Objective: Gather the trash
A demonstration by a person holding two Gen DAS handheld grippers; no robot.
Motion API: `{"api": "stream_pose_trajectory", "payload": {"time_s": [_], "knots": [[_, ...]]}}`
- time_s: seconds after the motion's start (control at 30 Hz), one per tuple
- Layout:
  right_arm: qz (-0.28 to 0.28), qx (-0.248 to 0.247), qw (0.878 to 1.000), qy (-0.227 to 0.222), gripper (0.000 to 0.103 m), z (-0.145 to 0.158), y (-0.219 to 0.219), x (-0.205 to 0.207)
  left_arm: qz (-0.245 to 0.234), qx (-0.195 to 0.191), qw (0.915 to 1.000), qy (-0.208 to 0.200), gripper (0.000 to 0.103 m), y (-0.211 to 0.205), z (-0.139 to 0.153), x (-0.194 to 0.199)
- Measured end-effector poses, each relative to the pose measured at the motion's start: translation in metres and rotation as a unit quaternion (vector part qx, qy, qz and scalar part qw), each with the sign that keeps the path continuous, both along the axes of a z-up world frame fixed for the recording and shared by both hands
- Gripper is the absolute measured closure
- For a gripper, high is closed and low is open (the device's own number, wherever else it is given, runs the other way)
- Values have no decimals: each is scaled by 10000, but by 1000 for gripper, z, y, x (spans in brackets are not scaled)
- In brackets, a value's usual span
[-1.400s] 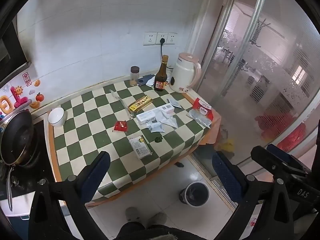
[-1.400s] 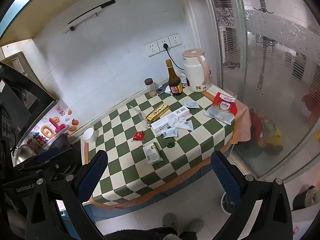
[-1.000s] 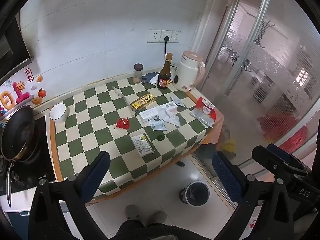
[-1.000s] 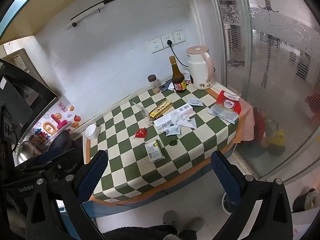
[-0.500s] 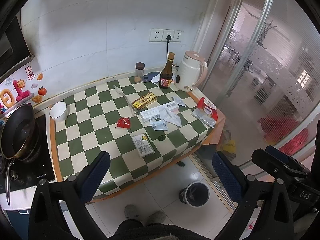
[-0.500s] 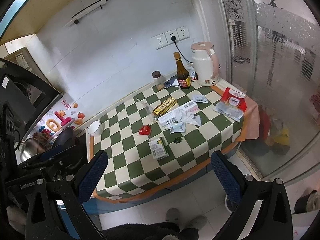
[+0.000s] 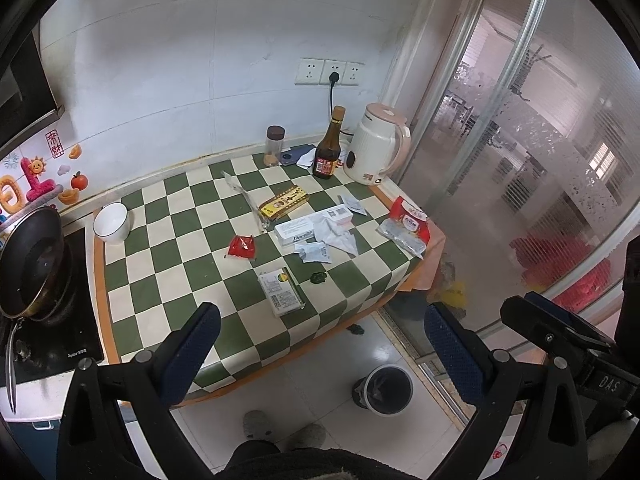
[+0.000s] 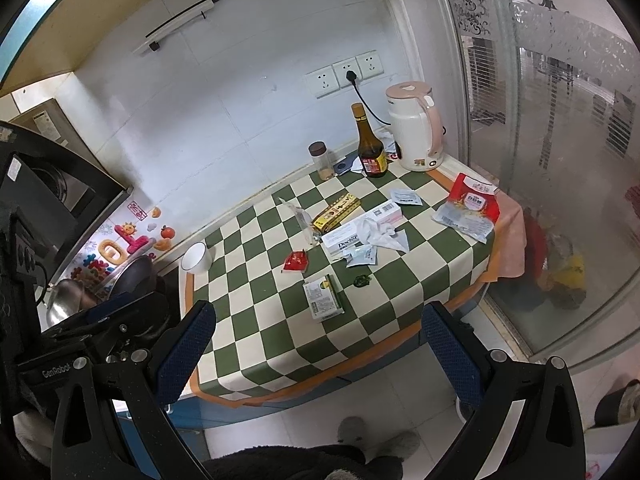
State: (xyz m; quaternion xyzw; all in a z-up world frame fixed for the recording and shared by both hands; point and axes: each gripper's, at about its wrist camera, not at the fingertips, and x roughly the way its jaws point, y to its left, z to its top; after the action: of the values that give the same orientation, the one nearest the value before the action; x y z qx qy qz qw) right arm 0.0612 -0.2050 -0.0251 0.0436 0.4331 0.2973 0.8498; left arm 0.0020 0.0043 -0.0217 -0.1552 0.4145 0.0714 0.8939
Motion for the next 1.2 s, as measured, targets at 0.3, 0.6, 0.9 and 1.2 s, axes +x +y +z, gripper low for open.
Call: {"api": "stream_pose_trajectory", "payload": {"time_s": [0.3,0.6,0.9,1.2], "knots": [[6,124,9999,80,0,-3,-2,4,-75,-134,9998,-111,0,3,6,-3],[3,170,9998,63,0,-1,-4,6,-110,-221,9993,-272,0,5,14,-6],[42,209,9997,89,0,2,-1,5,-105,-209,9993,-282,0,6,17,-4],[59,215,9997,88,0,0,-1,4,-101,-193,9994,-268,0,7,17,-4]]}}
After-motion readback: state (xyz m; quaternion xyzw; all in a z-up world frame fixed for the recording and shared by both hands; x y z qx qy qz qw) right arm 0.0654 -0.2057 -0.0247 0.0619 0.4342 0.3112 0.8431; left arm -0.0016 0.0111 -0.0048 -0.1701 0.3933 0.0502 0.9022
